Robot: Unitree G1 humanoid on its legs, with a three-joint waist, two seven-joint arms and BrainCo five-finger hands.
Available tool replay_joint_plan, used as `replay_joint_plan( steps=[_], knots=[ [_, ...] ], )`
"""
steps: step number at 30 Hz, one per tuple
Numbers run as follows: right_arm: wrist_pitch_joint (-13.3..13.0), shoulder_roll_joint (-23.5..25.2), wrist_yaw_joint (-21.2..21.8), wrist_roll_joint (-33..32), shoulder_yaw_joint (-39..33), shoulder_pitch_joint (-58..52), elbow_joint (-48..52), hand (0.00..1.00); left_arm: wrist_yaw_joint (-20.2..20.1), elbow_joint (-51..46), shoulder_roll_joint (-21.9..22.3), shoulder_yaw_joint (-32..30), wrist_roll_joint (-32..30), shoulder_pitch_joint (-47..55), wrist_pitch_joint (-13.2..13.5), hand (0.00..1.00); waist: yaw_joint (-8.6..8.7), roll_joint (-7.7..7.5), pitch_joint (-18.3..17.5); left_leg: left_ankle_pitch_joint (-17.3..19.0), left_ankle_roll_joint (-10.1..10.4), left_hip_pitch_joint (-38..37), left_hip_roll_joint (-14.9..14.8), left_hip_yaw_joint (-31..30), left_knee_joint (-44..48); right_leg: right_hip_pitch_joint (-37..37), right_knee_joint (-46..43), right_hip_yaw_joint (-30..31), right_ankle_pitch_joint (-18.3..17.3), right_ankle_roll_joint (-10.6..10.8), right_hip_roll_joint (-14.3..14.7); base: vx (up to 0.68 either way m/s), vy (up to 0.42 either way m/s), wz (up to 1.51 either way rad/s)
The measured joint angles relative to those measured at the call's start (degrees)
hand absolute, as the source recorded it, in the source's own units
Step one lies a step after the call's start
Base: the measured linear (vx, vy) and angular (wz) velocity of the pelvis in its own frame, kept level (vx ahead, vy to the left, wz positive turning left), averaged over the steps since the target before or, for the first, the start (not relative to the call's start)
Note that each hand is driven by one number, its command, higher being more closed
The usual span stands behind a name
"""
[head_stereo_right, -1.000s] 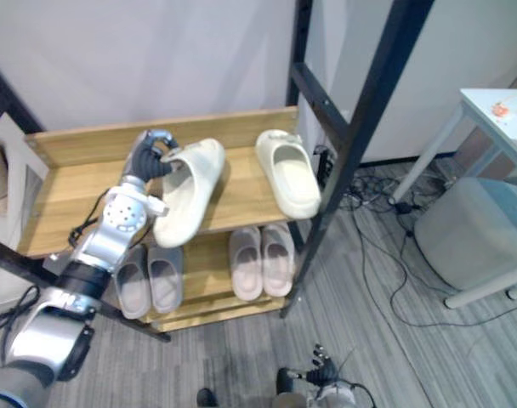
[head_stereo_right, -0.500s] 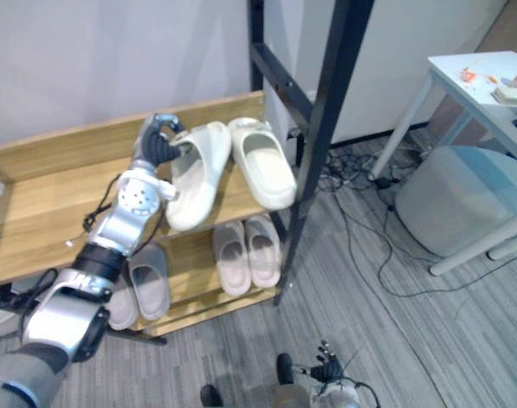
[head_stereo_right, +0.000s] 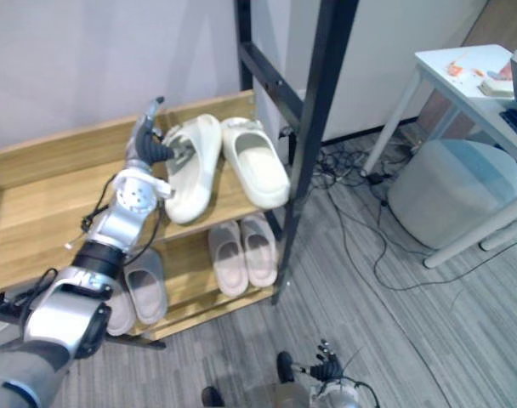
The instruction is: Organize the slippers on the shoe rack
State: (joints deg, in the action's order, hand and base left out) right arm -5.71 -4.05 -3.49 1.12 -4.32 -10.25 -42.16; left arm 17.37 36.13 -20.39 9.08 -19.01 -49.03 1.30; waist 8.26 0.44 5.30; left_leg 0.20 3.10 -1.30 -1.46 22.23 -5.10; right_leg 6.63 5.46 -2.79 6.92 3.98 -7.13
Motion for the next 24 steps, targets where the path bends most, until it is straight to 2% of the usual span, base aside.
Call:
replay_joint_plan(
  steps=[13,17,24],
  knots=[
    [0.0,0.0,0.0,0.0,0.1,-0.1,-0.1,0.0,0.0,-1.1,1.1,-0.7,1.2,1.4,0.0,0.0,0.13,-0.07,0.0,-0.1,-0.1,-1.3,0.0,-2.7,-0.7,-2.8,-0.3,-3.4,0.0,0.5,-0.1,0.01,-0.027,0.1],
    [0.0,0.0,0.0,0.0,0.2,-0.1,-0.2,0.0,0.1,-3.7,3.3,-1.8,6.1,4.4,0.2,0.0,0.08,-0.18,0.1,-0.3,-0.4,-1.4,0.2,-4.3,-0.6,-3.8,-0.3,-5.3,-0.3,0.7,-0.4,-0.04,-0.031,0.22],
    [0.8,0.0,0.0,0.0,0.5,-0.1,-0.4,0.0,-0.3,-10.7,4.7,-1.9,20.6,12.2,2.0,0.0,-1.04,-0.45,0.2,-0.4,-0.6,-1.8,0.3,-5.5,-0.7,-4.5,0.0,-6.5,-0.7,0.8,-0.8,-0.04,-0.023,0.09]
  ],
)
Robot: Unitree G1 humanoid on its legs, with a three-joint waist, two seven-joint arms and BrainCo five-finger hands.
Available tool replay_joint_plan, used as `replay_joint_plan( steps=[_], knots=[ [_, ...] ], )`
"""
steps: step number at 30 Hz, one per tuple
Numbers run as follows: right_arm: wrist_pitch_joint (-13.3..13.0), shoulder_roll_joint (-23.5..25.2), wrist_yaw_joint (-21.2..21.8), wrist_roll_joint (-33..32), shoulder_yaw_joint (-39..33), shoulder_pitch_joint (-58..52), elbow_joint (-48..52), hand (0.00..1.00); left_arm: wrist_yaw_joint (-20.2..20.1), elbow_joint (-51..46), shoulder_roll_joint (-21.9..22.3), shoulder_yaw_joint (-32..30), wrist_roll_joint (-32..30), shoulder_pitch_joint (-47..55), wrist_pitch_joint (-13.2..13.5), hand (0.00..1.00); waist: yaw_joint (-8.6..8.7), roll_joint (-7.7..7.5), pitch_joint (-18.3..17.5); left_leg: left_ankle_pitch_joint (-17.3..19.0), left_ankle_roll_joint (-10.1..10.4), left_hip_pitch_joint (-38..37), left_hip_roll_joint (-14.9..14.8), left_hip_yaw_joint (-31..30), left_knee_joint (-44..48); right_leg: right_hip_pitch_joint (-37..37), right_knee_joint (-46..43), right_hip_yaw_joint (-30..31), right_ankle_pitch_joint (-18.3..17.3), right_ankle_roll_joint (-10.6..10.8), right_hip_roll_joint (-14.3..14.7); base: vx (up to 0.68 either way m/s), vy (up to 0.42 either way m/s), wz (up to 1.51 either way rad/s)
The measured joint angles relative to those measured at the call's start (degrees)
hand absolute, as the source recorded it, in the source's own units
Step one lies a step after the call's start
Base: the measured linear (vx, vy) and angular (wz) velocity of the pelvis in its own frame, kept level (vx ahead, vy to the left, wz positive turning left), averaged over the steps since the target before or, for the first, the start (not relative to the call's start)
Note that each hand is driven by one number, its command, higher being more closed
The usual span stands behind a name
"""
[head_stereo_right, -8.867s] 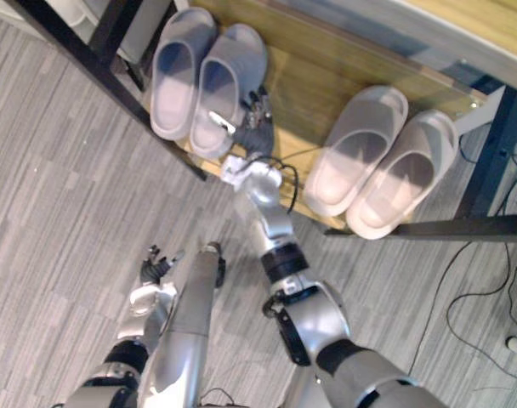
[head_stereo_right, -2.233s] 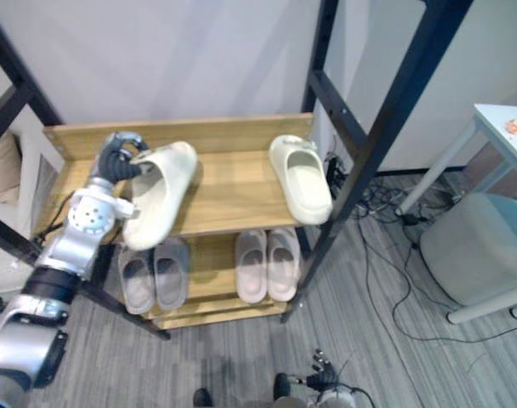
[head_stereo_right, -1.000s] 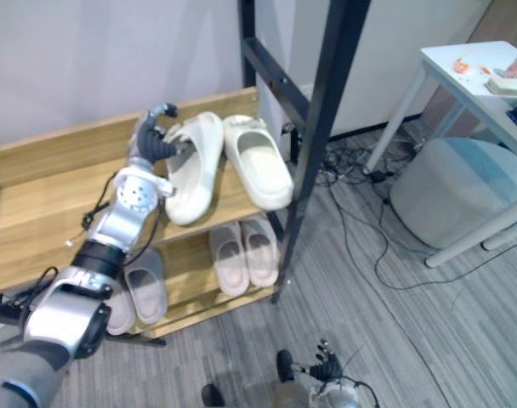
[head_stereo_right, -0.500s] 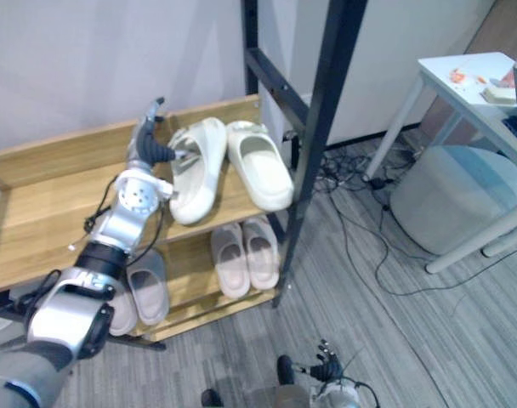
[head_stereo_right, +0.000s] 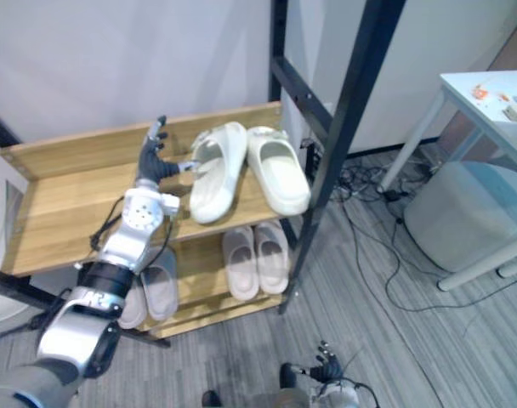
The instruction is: Organize the slippers on the shoe rack
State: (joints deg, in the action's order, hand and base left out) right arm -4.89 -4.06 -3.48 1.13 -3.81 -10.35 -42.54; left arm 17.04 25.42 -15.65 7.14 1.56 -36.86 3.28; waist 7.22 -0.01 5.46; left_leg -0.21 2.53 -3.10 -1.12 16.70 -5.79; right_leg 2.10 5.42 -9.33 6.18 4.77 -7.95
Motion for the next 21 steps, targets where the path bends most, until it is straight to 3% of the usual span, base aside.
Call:
replay_joint_plan(
  steps=[4,13,21],
  knots=[
    [0.5,0.0,0.0,0.0,0.0,0.0,-0.1,0.0,-1.6,-5.3,0.8,1.6,8.9,4.7,1.5,0.0,-0.47,-0.05,0.0,0.0,0.0,0.0,0.0,-0.8,0.0,-0.4,-0.2,-0.8,-0.2,0.2,0.0,0.0,-0.026,0.08],
    [1.4,-0.3,0.0,0.0,2.4,0.3,-1.1,0.0,-5.4,-10.0,1.1,7.6,23.5,10.4,2.0,0.0,-1.01,-1.09,-0.7,-0.1,-0.1,-0.2,0.1,-2.6,0.4,-1.8,-0.1,-2.6,-0.6,0.5,-0.4,-0.02,-0.028,0.11],
    [1.6,-0.7,0.0,0.0,4.3,0.2,-1.1,0.0,-6.9,-12.3,1.2,12.4,27.9,11.9,2.1,0.0,-1.12,-1.4,-1.1,0.0,-0.1,-0.6,0.0,-2.8,0.4,-2.3,0.1,-3.0,-0.9,0.5,-0.6,-0.03,-0.02,0.02]
  ],
)
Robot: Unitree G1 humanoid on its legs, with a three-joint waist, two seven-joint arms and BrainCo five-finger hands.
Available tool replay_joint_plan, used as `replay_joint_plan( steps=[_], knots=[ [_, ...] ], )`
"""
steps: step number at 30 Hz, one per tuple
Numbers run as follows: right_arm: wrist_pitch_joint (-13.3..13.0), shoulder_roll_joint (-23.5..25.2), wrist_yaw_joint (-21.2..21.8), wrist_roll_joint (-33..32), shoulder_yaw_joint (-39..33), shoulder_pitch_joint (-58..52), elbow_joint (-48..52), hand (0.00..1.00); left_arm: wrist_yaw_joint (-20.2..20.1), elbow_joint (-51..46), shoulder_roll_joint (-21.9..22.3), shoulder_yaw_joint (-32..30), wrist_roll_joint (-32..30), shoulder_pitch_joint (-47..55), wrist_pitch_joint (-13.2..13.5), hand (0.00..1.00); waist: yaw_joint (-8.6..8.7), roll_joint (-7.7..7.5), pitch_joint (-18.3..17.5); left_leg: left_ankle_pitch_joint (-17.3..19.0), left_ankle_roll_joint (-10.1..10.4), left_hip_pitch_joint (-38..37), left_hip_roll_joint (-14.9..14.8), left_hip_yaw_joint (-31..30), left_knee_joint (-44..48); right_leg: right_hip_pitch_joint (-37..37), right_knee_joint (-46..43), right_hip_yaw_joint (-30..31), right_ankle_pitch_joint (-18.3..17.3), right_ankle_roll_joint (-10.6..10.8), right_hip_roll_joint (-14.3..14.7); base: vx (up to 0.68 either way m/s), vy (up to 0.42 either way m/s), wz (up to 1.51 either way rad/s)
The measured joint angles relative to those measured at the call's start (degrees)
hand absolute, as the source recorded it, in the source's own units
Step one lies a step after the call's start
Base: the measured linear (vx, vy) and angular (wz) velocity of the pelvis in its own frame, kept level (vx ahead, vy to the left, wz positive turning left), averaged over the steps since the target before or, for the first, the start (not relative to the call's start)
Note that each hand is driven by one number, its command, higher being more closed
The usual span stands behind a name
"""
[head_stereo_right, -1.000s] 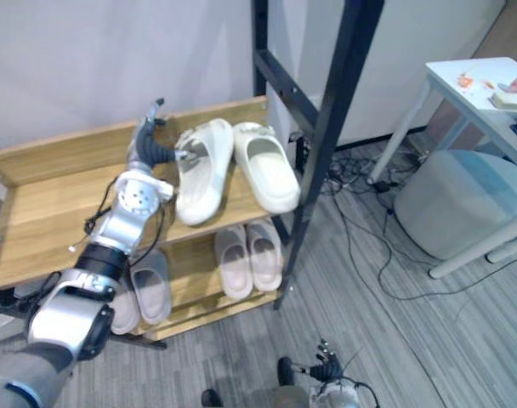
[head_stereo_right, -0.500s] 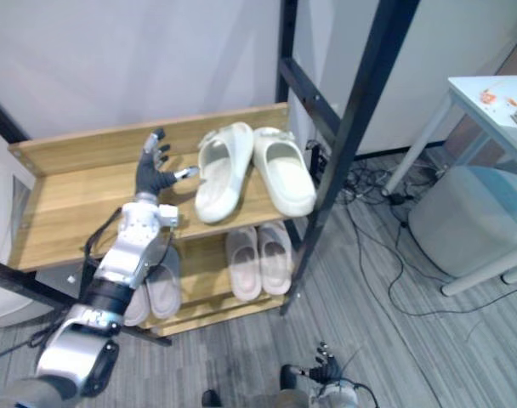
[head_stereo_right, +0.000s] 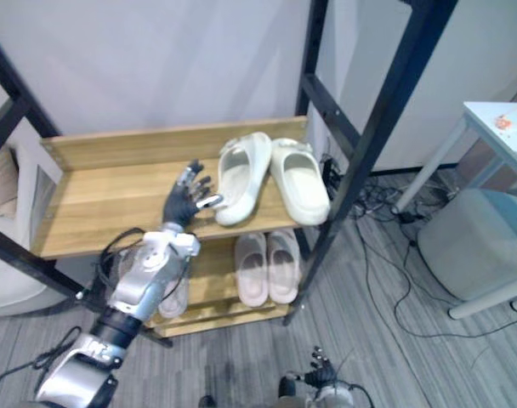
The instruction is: Organize the slippers on the shoe rack
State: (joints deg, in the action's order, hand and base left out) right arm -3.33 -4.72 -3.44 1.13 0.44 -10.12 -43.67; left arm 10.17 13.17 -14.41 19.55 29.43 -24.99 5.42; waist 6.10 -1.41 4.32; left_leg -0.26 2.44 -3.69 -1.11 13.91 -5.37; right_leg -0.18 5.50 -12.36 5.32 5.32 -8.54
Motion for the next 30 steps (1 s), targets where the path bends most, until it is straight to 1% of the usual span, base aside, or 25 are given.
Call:
replay_joint_plan(
  steps=[7,9,14,30],
  knots=[
    [0.5,-0.2,0.0,0.0,0.4,0.1,0.0,0.0,-0.5,-2.1,0.0,3.6,2.2,0.7,-0.3,0.0,-0.05,0.06,-0.3,0.0,0.0,0.0,0.1,-0.3,0.0,-0.1,-0.1,-0.2,-0.1,0.1,-0.1,0.0,-0.006,0.01],
    [0.5,-0.2,0.0,0.0,0.9,0.1,0.0,0.0,-0.6,-2.7,0.0,4.9,2.2,0.7,-0.8,0.0,-0.05,0.03,-0.5,0.0,0.0,0.0,0.1,-0.3,0.0,-0.1,-0.1,-0.3,-0.1,0.1,-0.1,0.0,0.0,0.0],
    [0.6,-0.3,0.0,0.0,2.1,0.1,0.0,0.0,-1.0,-2.8,0.7,7.7,2.3,0.7,-1.0,0.0,-0.03,-0.01,-1.0,0.0,0.0,0.0,0.3,-0.3,0.0,-0.2,-0.1,-0.3,-0.1,0.2,-0.3,-0.04,-0.017,0.0],
    [0.6,-0.3,0.0,0.0,2.1,0.2,-0.1,0.0,-1.0,-2.8,0.6,7.2,1.4,0.7,-1.3,0.0,-0.04,0.01,-1.0,-0.1,-0.1,0.0,0.5,-0.4,0.1,-0.2,-0.1,-0.5,0.0,0.2,-0.5,-0.01,-0.005,0.0]
  ],
)
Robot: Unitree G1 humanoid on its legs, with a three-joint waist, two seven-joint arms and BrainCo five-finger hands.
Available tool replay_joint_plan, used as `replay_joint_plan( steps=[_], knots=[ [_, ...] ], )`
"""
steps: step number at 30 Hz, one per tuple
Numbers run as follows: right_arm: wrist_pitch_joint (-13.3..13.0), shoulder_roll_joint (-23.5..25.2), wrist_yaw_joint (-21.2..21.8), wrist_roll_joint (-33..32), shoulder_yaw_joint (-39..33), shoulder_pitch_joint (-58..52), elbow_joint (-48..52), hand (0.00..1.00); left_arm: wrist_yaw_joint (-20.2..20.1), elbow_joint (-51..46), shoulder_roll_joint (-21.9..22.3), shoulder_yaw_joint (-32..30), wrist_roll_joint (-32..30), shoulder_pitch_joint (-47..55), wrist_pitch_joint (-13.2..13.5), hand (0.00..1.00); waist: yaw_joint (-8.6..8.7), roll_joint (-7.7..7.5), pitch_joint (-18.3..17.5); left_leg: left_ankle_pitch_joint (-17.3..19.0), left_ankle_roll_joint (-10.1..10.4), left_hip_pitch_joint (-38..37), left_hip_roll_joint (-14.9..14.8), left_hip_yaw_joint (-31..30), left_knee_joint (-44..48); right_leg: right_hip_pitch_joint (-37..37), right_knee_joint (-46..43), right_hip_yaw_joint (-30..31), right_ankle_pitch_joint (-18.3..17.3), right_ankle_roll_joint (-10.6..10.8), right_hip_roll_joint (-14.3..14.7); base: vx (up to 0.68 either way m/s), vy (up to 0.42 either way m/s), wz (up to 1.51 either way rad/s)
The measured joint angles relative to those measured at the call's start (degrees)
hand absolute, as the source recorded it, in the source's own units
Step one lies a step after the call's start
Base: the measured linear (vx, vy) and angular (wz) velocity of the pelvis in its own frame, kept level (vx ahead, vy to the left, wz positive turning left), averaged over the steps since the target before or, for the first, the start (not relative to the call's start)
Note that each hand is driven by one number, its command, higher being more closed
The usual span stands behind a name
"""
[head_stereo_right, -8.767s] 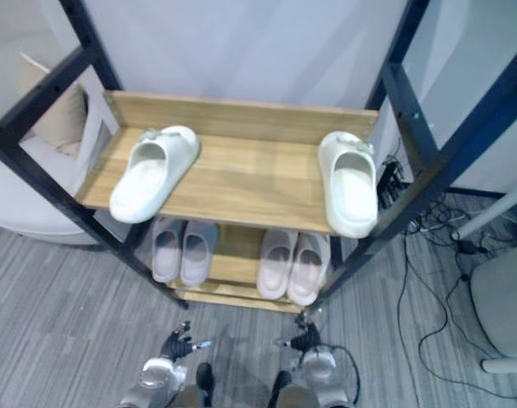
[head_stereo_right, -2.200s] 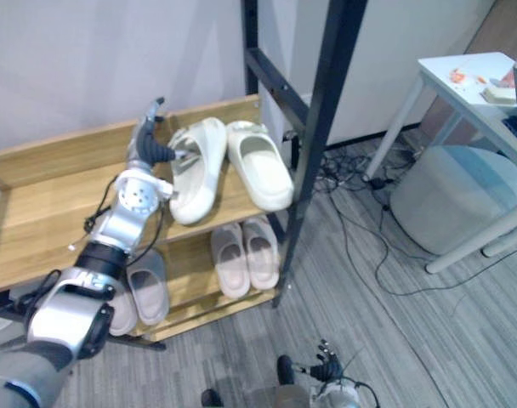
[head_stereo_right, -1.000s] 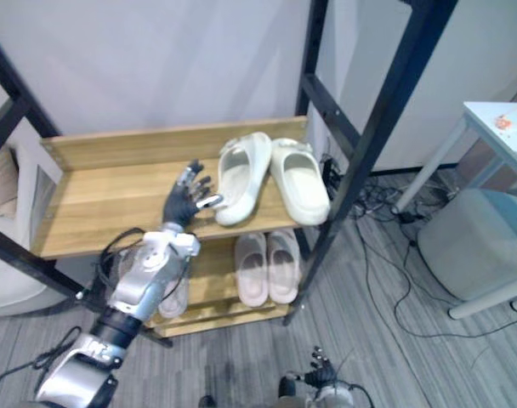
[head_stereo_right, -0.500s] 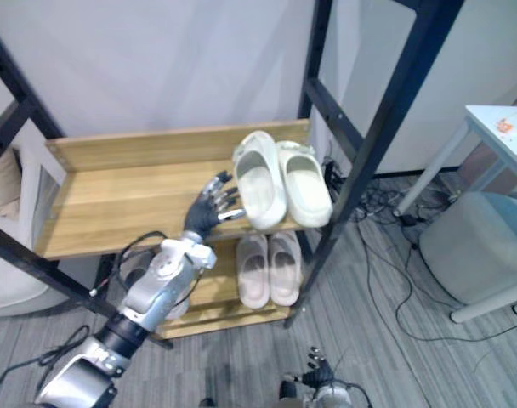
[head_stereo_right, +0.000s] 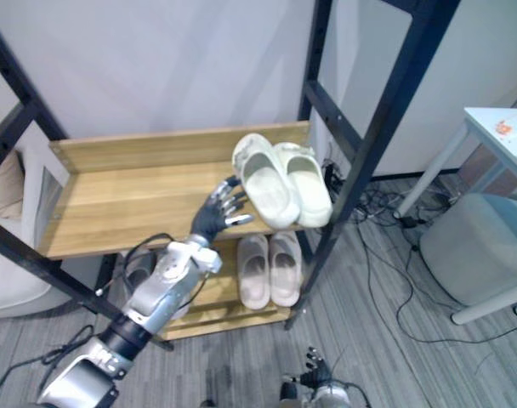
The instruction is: Organize the slippers on the shoe rack
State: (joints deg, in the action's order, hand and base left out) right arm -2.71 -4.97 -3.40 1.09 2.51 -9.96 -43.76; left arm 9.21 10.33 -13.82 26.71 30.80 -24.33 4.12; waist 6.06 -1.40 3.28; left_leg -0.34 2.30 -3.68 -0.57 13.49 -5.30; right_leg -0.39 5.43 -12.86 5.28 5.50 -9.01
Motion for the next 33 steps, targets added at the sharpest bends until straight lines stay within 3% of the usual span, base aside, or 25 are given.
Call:
replay_joint_plan(
  steps=[11,18,26,33],
  knots=[
    [-0.1,0.3,0.0,0.0,-0.1,-0.1,-0.1,0.0,3.5,0.0,1.8,-7.6,-17.6,-0.6,0.0,0.0,0.01,-0.13,-0.2,-0.1,-0.1,-0.1,0.1,-0.6,0.0,-0.4,-0.1,-0.6,0.0,0.0,0.0,0.0,0.0,0.02],
    [-0.2,0.5,0.0,0.0,-0.2,-0.1,-0.1,0.0,5.8,0.0,2.3,-11.8,-22.3,-2.2,0.0,0.0,-0.02,-0.18,-0.2,-0.1,-0.1,-0.3,0.0,-0.6,0.0,-0.6,0.1,-0.7,0.0,0.0,0.0,0.0,0.0,0.0],
    [-0.2,0.5,0.1,0.0,-0.2,-0.1,-0.1,0.0,6.4,0.3,2.5,-12.2,-23.5,-2.7,-0.1,0.0,-0.02,-0.22,-0.2,-0.1,-0.1,-0.2,-0.1,-0.1,-0.4,-0.1,0.0,-0.2,0.0,0.0,0.0,0.0,0.0,-0.02],
    [-0.2,0.8,0.3,0.0,-0.6,-0.1,-0.1,0.0,6.7,5.0,3.8,-11.6,-30.7,-10.0,-1.3,0.0,0.15,-0.34,-0.2,-0.1,-0.1,-0.2,0.1,0.1,-0.5,0.1,-0.1,0.0,0.0,0.0,0.0,0.0,0.0,-0.01]
  ],
)
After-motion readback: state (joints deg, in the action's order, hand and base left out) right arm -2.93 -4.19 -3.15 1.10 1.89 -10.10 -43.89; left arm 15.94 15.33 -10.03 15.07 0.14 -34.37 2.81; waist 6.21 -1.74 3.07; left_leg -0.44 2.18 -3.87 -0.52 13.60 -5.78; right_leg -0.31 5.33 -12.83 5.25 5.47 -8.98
